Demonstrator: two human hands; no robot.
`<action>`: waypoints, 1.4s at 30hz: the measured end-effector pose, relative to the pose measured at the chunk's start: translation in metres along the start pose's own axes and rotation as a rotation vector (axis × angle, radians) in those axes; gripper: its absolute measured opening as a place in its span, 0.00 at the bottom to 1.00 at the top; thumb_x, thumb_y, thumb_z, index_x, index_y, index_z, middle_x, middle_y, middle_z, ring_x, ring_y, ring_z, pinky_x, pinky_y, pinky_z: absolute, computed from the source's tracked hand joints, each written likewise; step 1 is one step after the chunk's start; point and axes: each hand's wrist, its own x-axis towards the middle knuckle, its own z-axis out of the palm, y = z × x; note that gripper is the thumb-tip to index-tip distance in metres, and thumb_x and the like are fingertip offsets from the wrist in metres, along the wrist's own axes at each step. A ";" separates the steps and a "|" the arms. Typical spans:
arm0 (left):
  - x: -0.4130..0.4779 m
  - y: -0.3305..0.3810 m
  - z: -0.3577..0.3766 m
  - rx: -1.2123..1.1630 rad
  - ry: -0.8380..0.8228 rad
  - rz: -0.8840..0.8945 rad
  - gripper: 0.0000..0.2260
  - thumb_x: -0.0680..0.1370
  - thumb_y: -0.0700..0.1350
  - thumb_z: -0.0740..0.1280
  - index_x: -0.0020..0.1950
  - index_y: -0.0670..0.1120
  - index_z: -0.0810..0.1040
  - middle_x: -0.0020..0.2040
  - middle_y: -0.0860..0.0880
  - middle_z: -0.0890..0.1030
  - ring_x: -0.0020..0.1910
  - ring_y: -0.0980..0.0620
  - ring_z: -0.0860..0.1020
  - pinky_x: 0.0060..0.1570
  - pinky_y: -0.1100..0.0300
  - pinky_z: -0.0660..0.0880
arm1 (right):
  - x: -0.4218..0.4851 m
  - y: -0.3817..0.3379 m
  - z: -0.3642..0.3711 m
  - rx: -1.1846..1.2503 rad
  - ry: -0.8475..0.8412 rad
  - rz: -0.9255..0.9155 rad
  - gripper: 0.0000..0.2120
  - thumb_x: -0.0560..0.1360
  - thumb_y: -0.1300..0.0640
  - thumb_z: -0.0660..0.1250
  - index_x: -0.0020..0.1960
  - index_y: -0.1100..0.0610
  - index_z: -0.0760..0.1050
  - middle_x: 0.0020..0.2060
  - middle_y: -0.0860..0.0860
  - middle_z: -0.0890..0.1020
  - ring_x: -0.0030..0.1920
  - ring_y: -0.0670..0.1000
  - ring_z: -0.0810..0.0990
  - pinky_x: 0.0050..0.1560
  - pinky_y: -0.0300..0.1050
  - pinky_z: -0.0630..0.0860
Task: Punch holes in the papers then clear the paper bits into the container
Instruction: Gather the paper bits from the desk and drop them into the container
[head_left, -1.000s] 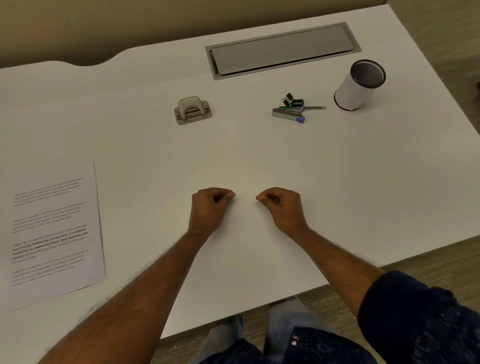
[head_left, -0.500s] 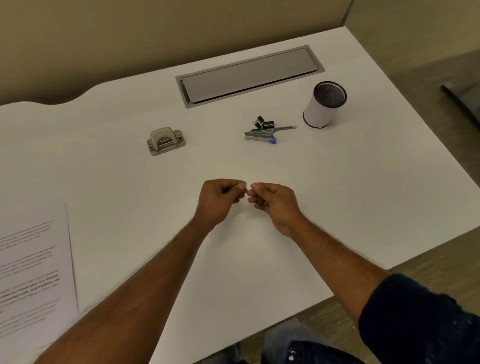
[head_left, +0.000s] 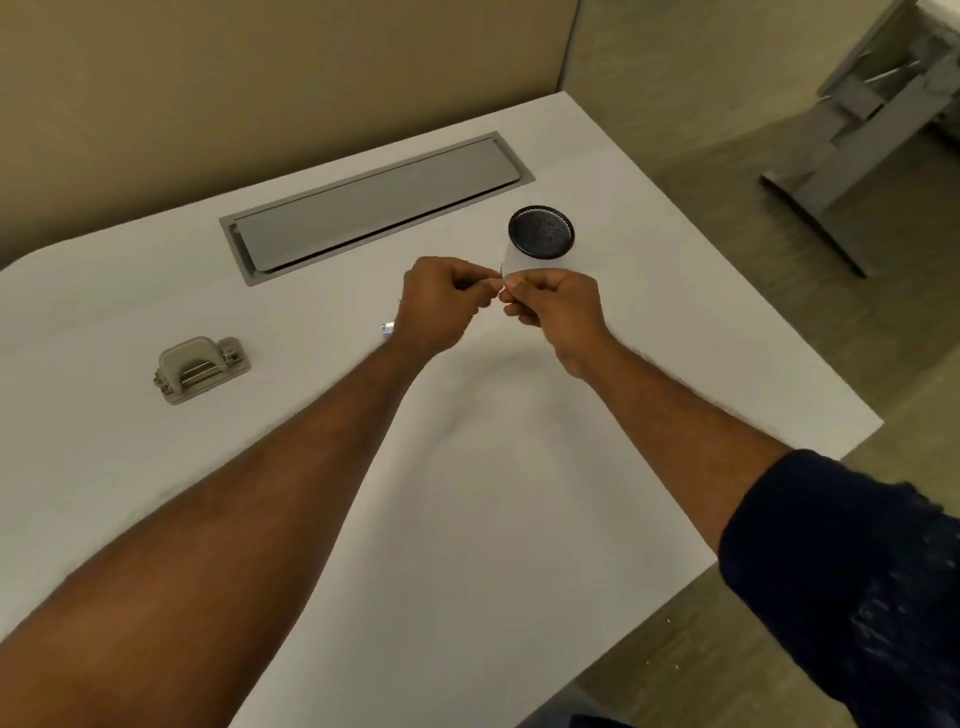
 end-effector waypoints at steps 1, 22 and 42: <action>0.013 0.006 0.006 0.017 0.000 0.011 0.07 0.76 0.43 0.72 0.51 0.43 0.86 0.42 0.48 0.85 0.35 0.60 0.81 0.40 0.66 0.79 | 0.011 -0.005 -0.007 -0.019 0.016 -0.015 0.04 0.76 0.61 0.68 0.45 0.57 0.82 0.37 0.51 0.84 0.33 0.44 0.81 0.39 0.37 0.78; 0.139 0.038 0.050 0.762 -0.253 0.227 0.12 0.76 0.38 0.65 0.54 0.47 0.85 0.52 0.42 0.82 0.50 0.40 0.80 0.51 0.49 0.79 | 0.127 -0.035 -0.060 -1.083 -0.035 -0.422 0.16 0.73 0.65 0.60 0.55 0.57 0.83 0.51 0.57 0.85 0.49 0.59 0.82 0.52 0.51 0.79; 0.124 0.049 0.035 0.780 -0.347 0.302 0.13 0.74 0.40 0.67 0.57 0.46 0.81 0.54 0.44 0.81 0.54 0.44 0.78 0.48 0.51 0.76 | 0.119 -0.054 -0.059 -1.131 -0.131 -0.345 0.15 0.72 0.66 0.64 0.55 0.57 0.83 0.50 0.56 0.84 0.48 0.57 0.82 0.51 0.51 0.80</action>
